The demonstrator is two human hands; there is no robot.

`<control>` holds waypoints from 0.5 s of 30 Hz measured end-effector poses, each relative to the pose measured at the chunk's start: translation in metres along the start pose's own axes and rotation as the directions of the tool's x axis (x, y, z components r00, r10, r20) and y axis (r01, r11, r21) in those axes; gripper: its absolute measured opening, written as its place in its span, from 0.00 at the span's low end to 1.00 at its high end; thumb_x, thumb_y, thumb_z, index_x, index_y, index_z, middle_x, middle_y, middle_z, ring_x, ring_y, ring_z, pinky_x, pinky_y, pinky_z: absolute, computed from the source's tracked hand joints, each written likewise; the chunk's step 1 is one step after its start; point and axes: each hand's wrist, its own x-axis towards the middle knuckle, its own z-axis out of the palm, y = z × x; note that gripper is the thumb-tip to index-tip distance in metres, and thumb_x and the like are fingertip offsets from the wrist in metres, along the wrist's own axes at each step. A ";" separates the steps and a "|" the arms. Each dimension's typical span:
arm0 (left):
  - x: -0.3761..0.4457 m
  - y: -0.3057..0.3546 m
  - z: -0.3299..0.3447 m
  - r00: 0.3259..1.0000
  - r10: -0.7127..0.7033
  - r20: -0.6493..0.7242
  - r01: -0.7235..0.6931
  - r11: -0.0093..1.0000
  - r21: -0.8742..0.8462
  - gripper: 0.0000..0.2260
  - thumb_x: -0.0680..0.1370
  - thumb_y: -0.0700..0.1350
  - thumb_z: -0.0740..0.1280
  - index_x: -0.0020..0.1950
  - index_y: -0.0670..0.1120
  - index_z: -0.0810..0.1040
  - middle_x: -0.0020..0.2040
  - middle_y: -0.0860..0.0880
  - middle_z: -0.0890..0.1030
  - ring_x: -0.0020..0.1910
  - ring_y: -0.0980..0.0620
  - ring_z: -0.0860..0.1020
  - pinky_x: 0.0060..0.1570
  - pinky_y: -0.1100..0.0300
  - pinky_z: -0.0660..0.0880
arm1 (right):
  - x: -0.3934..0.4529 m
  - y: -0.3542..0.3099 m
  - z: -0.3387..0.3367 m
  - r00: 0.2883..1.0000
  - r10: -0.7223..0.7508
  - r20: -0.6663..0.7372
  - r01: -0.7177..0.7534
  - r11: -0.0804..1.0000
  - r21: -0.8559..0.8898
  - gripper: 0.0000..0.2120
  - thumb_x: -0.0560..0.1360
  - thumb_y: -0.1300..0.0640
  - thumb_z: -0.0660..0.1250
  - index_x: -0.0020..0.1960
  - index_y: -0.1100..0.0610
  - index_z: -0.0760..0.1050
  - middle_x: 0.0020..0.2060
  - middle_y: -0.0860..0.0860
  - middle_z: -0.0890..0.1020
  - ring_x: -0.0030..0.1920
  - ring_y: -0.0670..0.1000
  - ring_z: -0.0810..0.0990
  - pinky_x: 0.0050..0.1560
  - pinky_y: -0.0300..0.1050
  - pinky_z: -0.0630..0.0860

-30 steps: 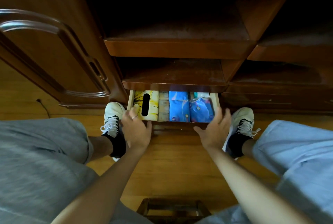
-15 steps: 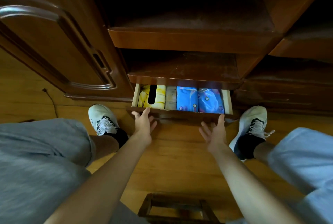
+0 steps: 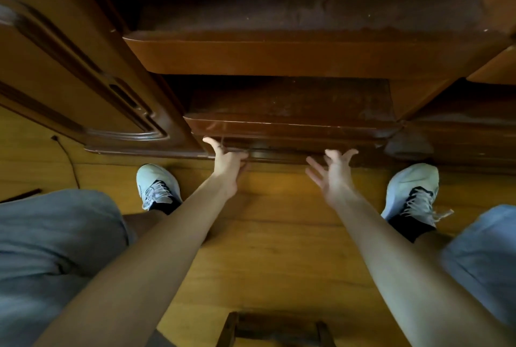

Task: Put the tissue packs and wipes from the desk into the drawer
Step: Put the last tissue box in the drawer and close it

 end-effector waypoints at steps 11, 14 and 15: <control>-0.025 0.031 -0.046 1.000 0.014 -0.024 -0.011 0.992 0.127 0.09 0.81 0.38 0.65 0.61 0.45 0.77 0.58 0.44 0.82 0.53 0.49 0.82 0.54 0.51 0.81 | -0.035 -0.057 -0.049 0.998 -0.056 -0.026 0.046 0.956 -0.290 0.21 0.81 0.59 0.65 0.73 0.57 0.68 0.66 0.56 0.79 0.54 0.50 0.84 0.56 0.50 0.82; -0.025 0.029 -0.048 0.999 -0.049 -0.011 0.049 0.998 0.036 0.09 0.79 0.33 0.65 0.59 0.41 0.76 0.58 0.42 0.79 0.55 0.48 0.80 0.47 0.56 0.80 | -0.040 -0.055 -0.051 1.000 0.002 -0.004 -0.003 0.964 -0.266 0.24 0.81 0.65 0.63 0.77 0.58 0.65 0.71 0.59 0.73 0.68 0.54 0.76 0.66 0.51 0.76; -0.021 0.028 -0.046 0.999 -0.048 -0.003 0.048 0.999 -0.003 0.09 0.79 0.32 0.65 0.57 0.41 0.76 0.57 0.42 0.77 0.56 0.48 0.79 0.46 0.56 0.79 | -0.038 -0.053 -0.050 1.000 0.006 0.006 -0.004 0.963 -0.269 0.26 0.81 0.67 0.62 0.78 0.58 0.63 0.73 0.60 0.71 0.71 0.55 0.73 0.67 0.50 0.75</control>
